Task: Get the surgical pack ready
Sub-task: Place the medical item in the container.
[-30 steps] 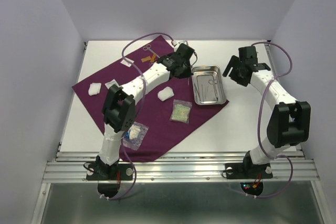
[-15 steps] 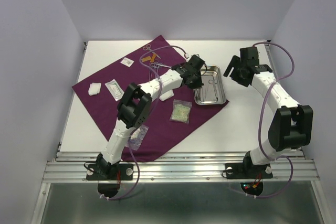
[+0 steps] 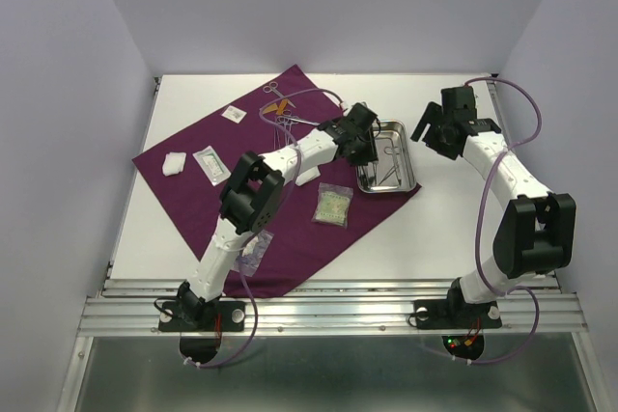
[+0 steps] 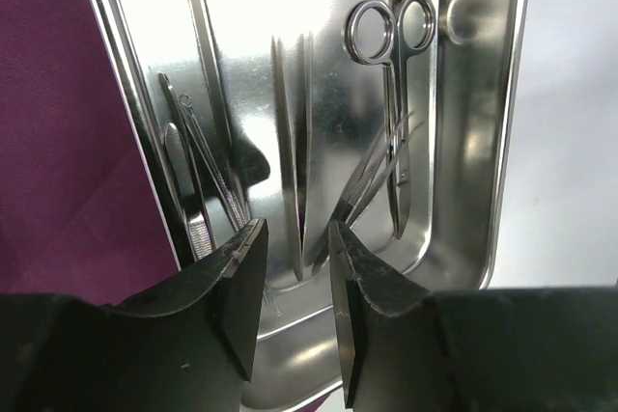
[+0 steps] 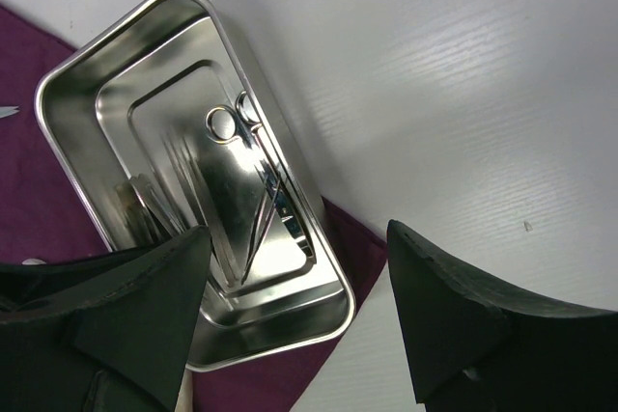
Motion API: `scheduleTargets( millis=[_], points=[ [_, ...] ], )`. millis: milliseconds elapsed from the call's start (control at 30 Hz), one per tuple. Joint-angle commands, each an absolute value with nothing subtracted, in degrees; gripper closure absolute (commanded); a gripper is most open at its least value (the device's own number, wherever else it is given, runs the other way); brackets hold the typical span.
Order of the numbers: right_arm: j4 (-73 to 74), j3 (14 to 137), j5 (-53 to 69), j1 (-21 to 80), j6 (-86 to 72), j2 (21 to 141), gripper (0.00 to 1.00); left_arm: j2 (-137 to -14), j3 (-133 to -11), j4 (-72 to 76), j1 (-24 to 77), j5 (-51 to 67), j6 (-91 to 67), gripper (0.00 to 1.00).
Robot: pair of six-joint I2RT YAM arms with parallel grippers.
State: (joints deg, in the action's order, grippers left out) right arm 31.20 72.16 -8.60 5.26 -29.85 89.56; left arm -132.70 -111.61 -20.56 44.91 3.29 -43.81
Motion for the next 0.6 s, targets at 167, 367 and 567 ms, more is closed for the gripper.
scheduleTargets(
  millis=[167, 367, 567],
  points=[
    [28.9, 71.5, -9.8, 5.4, -30.2, 87.9, 0.22, -123.2, -114.2, -22.8, 44.7, -2.9, -41.6, 0.60],
    [28.8, 71.5, -9.4, 5.4, -30.1, 87.9, 0.22, -119.7, -111.5, -26.0, 42.2, -10.4, -38.8, 0.61],
    [28.8, 71.5, -9.1, 5.4, -30.1, 87.8, 0.22, -118.7, -109.5, -29.1, 36.8, -17.6, -35.2, 0.61]
  ],
)
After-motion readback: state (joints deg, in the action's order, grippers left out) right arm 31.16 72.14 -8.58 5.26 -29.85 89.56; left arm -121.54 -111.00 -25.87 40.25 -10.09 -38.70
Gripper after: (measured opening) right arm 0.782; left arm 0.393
